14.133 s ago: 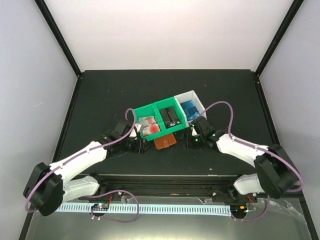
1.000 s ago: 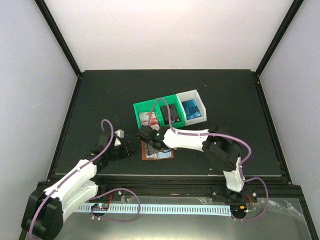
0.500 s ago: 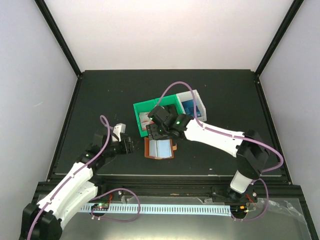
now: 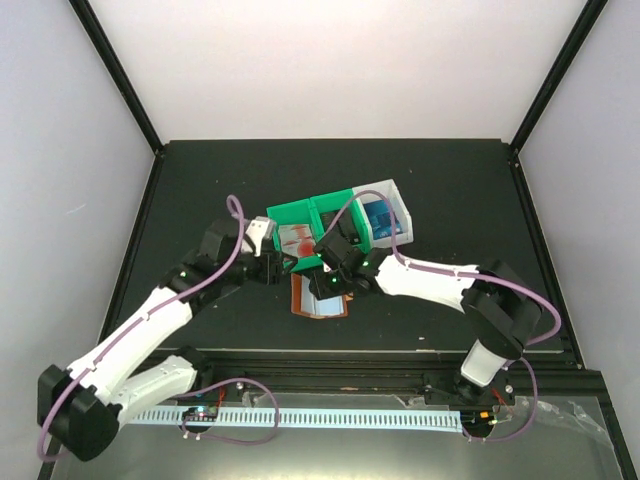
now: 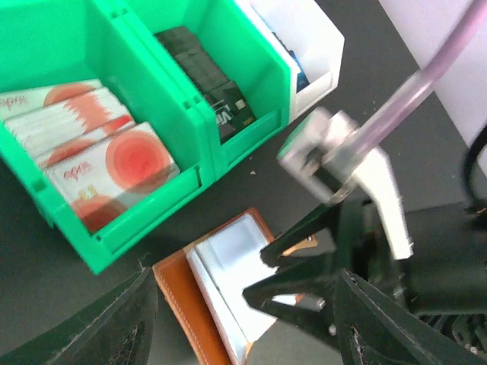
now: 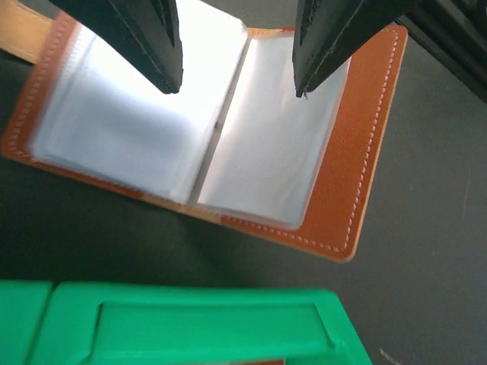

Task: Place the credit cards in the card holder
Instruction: Pick up the credit card from the storage box.

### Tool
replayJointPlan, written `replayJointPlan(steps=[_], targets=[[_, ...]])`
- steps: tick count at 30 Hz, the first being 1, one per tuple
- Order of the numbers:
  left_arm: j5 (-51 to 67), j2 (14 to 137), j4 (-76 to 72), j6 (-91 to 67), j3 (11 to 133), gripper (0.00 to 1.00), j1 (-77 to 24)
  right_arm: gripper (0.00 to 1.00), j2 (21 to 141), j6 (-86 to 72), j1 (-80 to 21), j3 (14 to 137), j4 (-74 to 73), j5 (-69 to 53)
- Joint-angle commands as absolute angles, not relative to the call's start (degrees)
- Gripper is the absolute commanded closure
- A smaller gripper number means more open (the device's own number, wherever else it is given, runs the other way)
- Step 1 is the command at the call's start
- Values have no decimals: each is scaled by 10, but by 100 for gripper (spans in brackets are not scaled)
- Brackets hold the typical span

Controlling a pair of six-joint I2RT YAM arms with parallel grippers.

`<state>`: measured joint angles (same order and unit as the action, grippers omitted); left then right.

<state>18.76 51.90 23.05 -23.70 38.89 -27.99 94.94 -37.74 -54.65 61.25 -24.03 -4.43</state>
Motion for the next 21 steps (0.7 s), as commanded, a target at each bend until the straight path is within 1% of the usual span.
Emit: replayJointPlan(steps=[1, 6, 9, 12, 16, 21], targets=[[138, 576, 282, -135, 475, 34, -301, 58, 968, -367, -548, 583, -139, -118], [91, 651, 317, -109, 544, 33, -300, 58, 998, -372, -548, 577, -97, -169], [104, 679, 321, -123, 574, 33, -301, 58, 1016, -370, -548, 578, -87, -179], [127, 698, 317, -101, 600, 33, -300, 59, 1038, -366, -548, 590, -111, -153], [121, 721, 333, -26, 628, 33, -300, 59, 1054, -372, -548, 583, -123, -111], [123, 761, 355, 139, 638, 33, -301, 59, 1032, -382, -538, 534, -69, -114]])
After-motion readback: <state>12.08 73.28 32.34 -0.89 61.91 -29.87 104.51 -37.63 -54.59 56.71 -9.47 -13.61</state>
